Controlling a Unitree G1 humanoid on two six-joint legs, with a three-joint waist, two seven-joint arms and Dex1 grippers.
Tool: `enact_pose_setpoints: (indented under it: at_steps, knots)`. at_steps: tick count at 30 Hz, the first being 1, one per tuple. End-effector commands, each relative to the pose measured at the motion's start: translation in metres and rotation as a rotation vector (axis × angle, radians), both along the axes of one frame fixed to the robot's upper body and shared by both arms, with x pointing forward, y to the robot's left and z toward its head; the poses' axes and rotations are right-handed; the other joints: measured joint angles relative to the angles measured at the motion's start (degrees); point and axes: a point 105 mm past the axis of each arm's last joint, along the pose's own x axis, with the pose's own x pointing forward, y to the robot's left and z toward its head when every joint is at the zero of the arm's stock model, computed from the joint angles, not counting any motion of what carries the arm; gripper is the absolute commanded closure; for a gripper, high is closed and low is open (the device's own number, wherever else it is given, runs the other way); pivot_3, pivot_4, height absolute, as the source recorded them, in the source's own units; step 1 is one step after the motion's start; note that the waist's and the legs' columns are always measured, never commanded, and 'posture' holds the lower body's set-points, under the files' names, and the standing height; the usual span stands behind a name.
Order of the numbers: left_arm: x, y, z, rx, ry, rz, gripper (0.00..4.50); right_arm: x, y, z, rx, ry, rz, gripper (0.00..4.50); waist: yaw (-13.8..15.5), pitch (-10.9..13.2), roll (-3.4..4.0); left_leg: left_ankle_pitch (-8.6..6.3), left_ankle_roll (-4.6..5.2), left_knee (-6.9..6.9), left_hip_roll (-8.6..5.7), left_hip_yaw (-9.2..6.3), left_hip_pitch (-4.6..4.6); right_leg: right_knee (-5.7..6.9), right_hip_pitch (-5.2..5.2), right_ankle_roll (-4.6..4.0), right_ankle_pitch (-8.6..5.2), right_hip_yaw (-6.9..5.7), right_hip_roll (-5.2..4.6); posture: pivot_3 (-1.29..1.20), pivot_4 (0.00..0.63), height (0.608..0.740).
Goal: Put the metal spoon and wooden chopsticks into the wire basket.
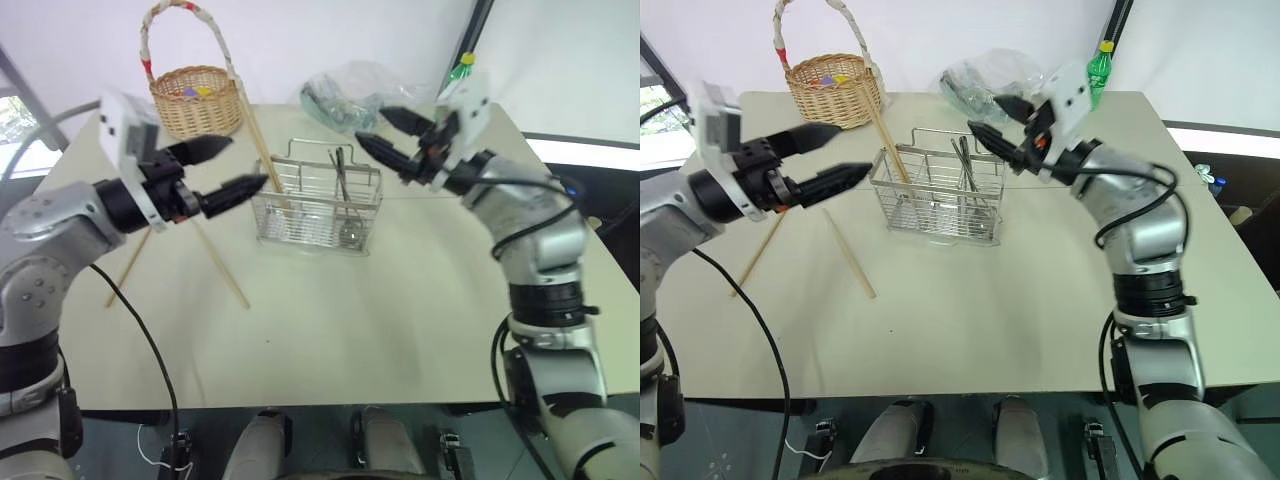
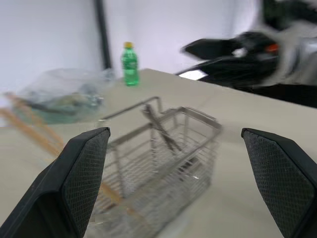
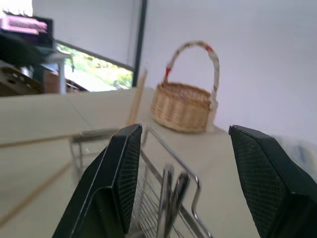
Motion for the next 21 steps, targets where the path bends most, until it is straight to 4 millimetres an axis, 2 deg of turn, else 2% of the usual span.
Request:
enact_pose_setpoints:
  at_steps: [1,4,7,10,12,17,21]
  knots:
    - [0.013,0.046,0.008,-0.048,-0.015,0.233,0.00,-0.036,-0.007,0.025,0.019,-0.037,0.149,1.64,0.1,0.0,-0.03,0.00,0.01,-0.01,0.00,-0.01,0.00,0.00,0.01,0.00,0.00,-0.01,0.00,0.00,0.150,0.661]
    - [0.027,0.078,-0.007,-0.034,0.065,0.407,0.00,-0.058,-0.007,0.014,-0.032,0.006,0.233,1.64,0.2,-0.1,-0.09,-0.01,0.02,0.00,0.02,-0.02,0.00,-0.02,0.04,0.00,0.00,-0.04,-0.02,0.00,0.150,0.661]
    - [0.037,0.103,-0.028,0.000,0.174,0.528,0.00,-0.080,-0.006,-0.011,-0.123,0.062,0.297,1.64,0.2,-0.1,-0.10,-0.01,0.02,0.00,0.02,-0.02,0.00,-0.06,0.05,0.00,0.00,-0.04,-0.04,0.00,0.150,0.661]
    - [0.046,0.128,-0.055,0.035,0.322,0.605,0.00,-0.092,-0.005,-0.039,-0.182,0.139,0.295,1.64,0.2,-0.1,-0.09,-0.02,0.03,0.00,0.03,0.00,-0.01,-0.04,0.04,0.01,-0.01,-0.03,-0.08,0.00,0.150,0.661]
    - [0.049,0.144,-0.075,0.076,0.425,0.639,0.00,-0.095,-0.006,-0.050,-0.182,0.179,0.274,1.64,0.2,0.0,-0.08,-0.02,0.02,0.00,0.03,0.00,-0.01,-0.05,0.03,0.01,-0.01,-0.05,-0.08,0.00,0.150,0.661]
    - [0.057,0.169,-0.105,0.171,0.552,0.652,0.00,-0.104,-0.006,-0.059,-0.210,0.199,0.253,1.64,0.2,0.0,-0.12,-0.02,0.02,-0.02,0.06,0.03,-0.02,-0.06,-0.07,0.00,-0.02,-0.06,-0.11,0.00,0.150,0.661]
    - [0.067,0.175,-0.128,0.166,0.643,0.656,0.00,-0.110,-0.009,-0.065,-0.205,0.232,0.233,1.64,0.6,-0.1,-0.27,-0.03,0.01,-0.05,0.06,0.02,-0.08,-0.10,-0.16,0.02,-0.01,-0.09,-0.18,0.00,0.150,0.661]
